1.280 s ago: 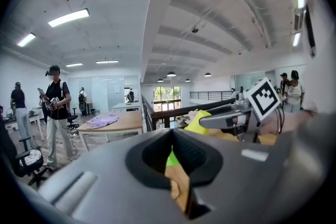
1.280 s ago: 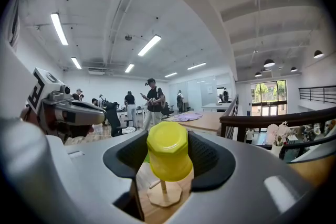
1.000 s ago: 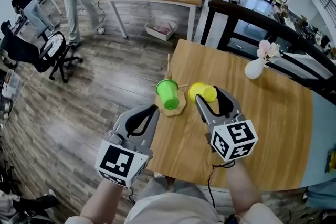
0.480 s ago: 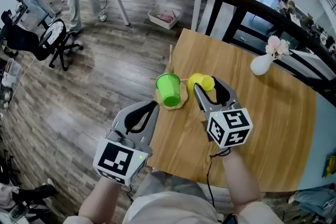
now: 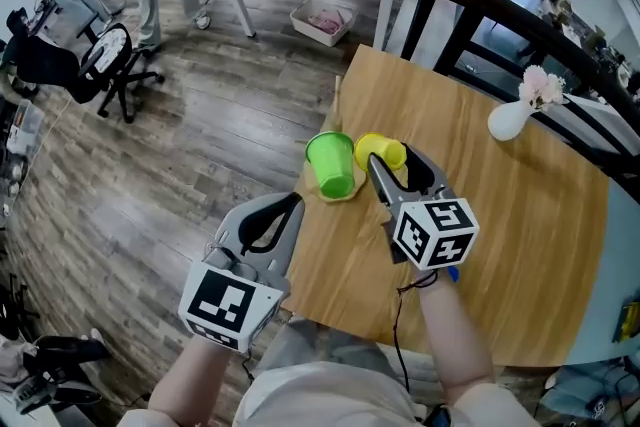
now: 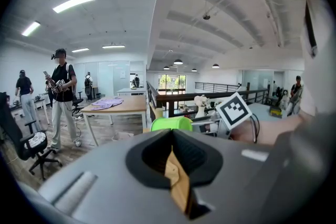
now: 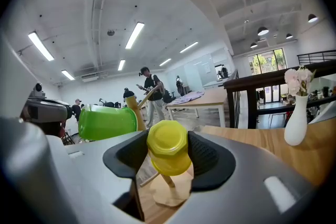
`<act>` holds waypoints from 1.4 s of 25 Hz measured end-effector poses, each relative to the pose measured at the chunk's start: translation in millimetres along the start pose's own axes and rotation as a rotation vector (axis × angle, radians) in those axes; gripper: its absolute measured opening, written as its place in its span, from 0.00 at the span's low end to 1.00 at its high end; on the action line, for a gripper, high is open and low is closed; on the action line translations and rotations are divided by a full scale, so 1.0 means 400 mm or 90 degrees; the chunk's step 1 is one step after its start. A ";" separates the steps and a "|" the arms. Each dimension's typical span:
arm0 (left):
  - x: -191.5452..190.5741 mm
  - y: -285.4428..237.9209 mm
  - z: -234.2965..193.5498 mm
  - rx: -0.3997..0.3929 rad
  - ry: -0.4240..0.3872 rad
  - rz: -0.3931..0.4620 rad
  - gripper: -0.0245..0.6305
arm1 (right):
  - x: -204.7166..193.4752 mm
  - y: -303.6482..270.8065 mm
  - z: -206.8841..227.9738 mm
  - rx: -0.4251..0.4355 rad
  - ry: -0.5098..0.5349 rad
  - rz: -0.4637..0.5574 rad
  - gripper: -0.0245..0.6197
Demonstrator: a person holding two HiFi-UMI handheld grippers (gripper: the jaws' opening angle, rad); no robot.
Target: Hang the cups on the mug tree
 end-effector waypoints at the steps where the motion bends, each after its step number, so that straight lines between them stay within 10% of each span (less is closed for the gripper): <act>1: -0.006 -0.001 -0.001 0.000 0.000 -0.003 0.04 | -0.007 -0.004 0.000 0.001 0.000 -0.004 0.42; 35: -0.037 0.147 0.048 -0.013 0.006 -0.002 0.04 | -0.015 0.124 -0.059 -0.078 0.056 -0.057 0.44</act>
Point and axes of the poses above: the fingertips, and each gripper's own axes: y backward along the fingers, z to its right, x out of its top, the point moved 7 cm from there along y, backward along the fingers, and after that the axes turned 5 degrees about z, right-handed, at the moved point
